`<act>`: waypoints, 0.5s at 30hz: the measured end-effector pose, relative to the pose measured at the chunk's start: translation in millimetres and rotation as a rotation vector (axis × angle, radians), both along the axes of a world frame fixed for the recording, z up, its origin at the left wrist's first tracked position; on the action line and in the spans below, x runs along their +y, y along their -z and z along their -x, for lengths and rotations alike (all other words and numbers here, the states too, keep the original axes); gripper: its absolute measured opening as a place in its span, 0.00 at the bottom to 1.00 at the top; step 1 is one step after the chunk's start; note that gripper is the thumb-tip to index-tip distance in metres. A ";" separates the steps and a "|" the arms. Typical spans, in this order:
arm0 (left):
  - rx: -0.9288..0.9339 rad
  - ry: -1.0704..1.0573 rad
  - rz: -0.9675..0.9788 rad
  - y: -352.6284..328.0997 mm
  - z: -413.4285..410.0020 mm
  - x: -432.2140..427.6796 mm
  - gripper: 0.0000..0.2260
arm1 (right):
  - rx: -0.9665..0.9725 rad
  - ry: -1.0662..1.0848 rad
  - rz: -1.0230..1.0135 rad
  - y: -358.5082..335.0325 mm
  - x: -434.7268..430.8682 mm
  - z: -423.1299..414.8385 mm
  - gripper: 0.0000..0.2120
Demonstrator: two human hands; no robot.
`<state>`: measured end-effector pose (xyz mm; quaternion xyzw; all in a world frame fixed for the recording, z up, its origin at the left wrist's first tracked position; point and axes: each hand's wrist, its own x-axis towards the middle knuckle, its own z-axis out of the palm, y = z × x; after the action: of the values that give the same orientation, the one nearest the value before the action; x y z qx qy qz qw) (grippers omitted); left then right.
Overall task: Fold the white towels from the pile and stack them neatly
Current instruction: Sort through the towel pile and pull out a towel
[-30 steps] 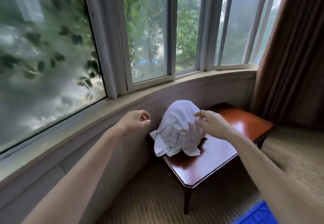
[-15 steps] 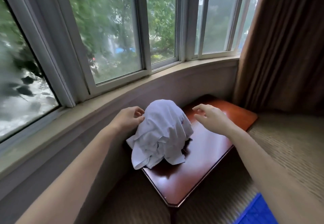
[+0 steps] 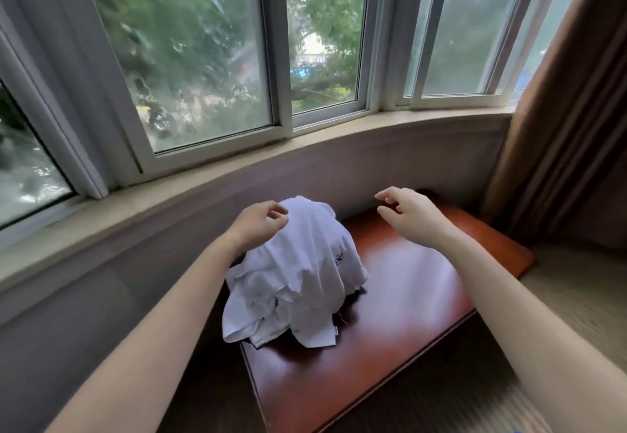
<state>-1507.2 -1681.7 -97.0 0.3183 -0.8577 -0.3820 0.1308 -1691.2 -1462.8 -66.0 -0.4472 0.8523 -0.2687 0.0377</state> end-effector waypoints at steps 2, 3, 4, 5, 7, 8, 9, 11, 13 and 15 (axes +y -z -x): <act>-0.021 -0.028 0.000 3.4 16.1 -9.3 0.10 | -0.027 -0.008 0.003 12.0 -9.4 19.9 0.16; -0.024 -0.051 -0.008 6.0 23.6 -15.2 0.11 | -0.046 -0.007 0.000 19.4 -14.9 29.9 0.16; -0.023 -0.077 -0.020 9.3 30.8 -21.6 0.11 | -0.068 -0.003 -0.003 27.5 -21.2 39.8 0.16; -0.020 -0.099 -0.031 13.4 37.3 -28.2 0.10 | -0.087 0.003 -0.004 36.0 -28.4 49.7 0.16; -0.029 -0.126 -0.037 25.0 49.8 -44.1 0.10 | -0.116 0.022 -0.012 53.9 -45.3 68.4 0.16; -0.046 -0.135 -0.037 32.4 56.0 -53.5 0.10 | -0.127 0.030 -0.027 63.7 -55.1 77.1 0.16; -0.064 -0.143 -0.040 40.1 62.6 -64.4 0.10 | -0.134 0.034 -0.050 73.5 -65.7 85.6 0.17; -0.086 -0.164 -0.067 57.4 76.0 -88.8 0.11 | -0.152 0.032 -0.103 92.1 -86.6 102.1 0.17; -0.101 -0.190 -0.113 76.3 91.2 -114.9 0.11 | -0.159 0.034 -0.147 109.2 -108.5 120.9 0.18; -0.120 -0.212 -0.163 97.0 110.3 -144.6 0.11 | -0.154 0.053 -0.176 125.2 -133.6 143.5 0.18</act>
<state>-1617.5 -1826.3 -194.0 0.4390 -0.7917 -0.4147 0.0924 -1834.8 -1596.4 -191.2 -0.3976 0.8787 -0.2273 0.1350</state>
